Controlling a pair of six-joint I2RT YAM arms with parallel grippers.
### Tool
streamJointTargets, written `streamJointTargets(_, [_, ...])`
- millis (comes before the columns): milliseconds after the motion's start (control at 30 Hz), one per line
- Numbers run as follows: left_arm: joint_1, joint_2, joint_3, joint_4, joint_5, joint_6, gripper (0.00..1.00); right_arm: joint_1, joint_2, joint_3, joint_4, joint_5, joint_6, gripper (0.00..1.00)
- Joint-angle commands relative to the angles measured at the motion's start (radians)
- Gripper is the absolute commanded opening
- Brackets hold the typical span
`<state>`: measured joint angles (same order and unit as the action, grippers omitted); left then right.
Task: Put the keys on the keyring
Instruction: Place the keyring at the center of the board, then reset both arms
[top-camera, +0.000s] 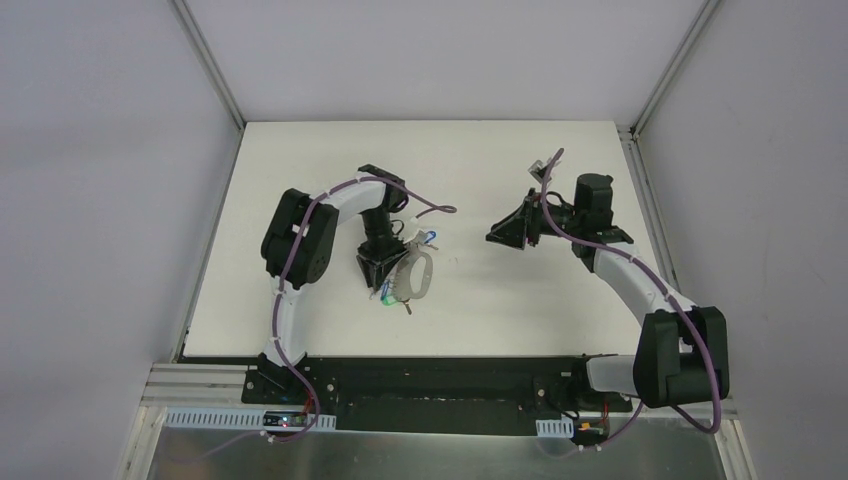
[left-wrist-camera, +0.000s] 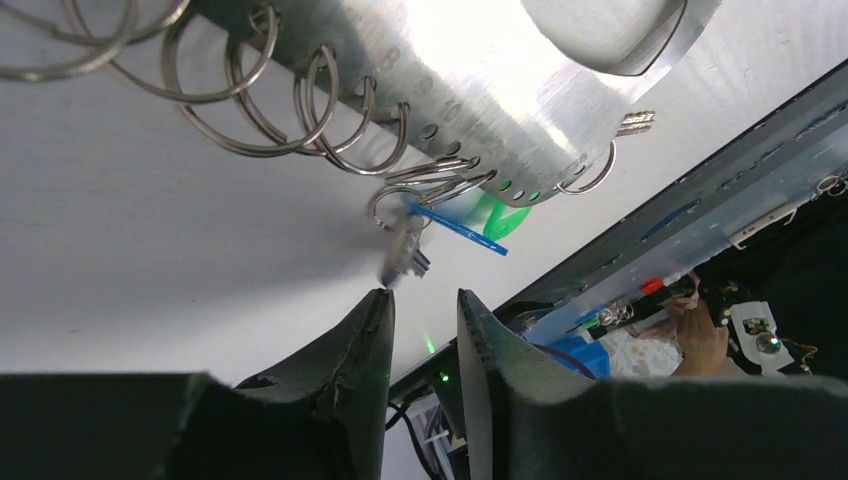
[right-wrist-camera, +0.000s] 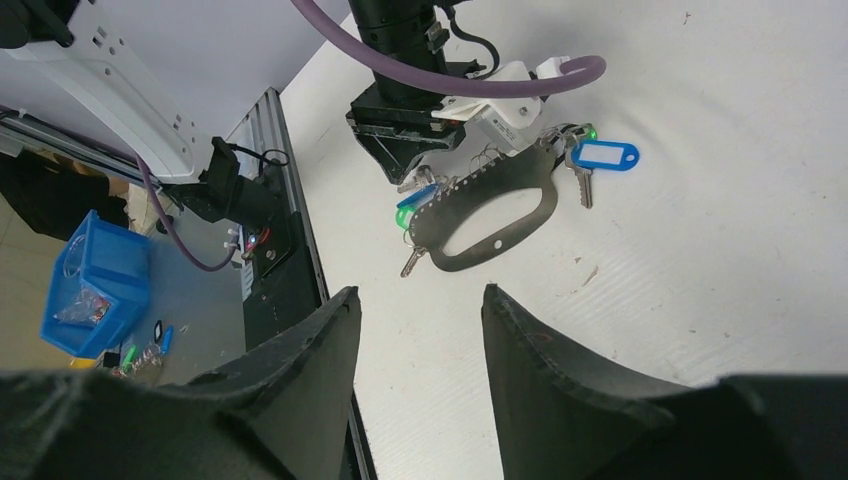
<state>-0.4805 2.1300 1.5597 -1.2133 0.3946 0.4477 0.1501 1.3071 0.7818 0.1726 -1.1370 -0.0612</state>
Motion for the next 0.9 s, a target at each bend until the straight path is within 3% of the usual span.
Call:
streamJointTargets(0, [0.003, -0.065, -0.022, -0.031, -0.086, -0.015, 0.33, -0.023, -0.056, 0.051, -0.008, -0.005, -0.036, 0.51])
streamJointTargets(67, [0.006, -0.095, -0.031, -0.025, -0.117, -0.021, 0.37, -0.032, -0.065, 0.061, -0.043, 0.001, -0.061, 0.53])
streamJointTargets(300, [0.03, -0.279, -0.106, 0.061, -0.291, -0.041, 0.52, -0.094, -0.101, 0.107, -0.233, 0.077, -0.178, 0.79])
streamJointTargets(367, [0.035, -0.343, -0.133, 0.095, -0.336, -0.047, 0.54, -0.113, -0.109, 0.12, -0.278, 0.108, -0.204, 0.98])
streamJointTargets(633, [0.087, -0.617, -0.21, 0.248, -0.389, -0.082, 0.59, -0.147, -0.163, 0.16, -0.367, 0.364, -0.184, 1.0])
streamJointTargets(867, [0.194, -0.892, -0.365, 0.504, -0.322, -0.152, 0.6, -0.147, -0.301, 0.11, -0.366, 0.518, -0.165, 1.0])
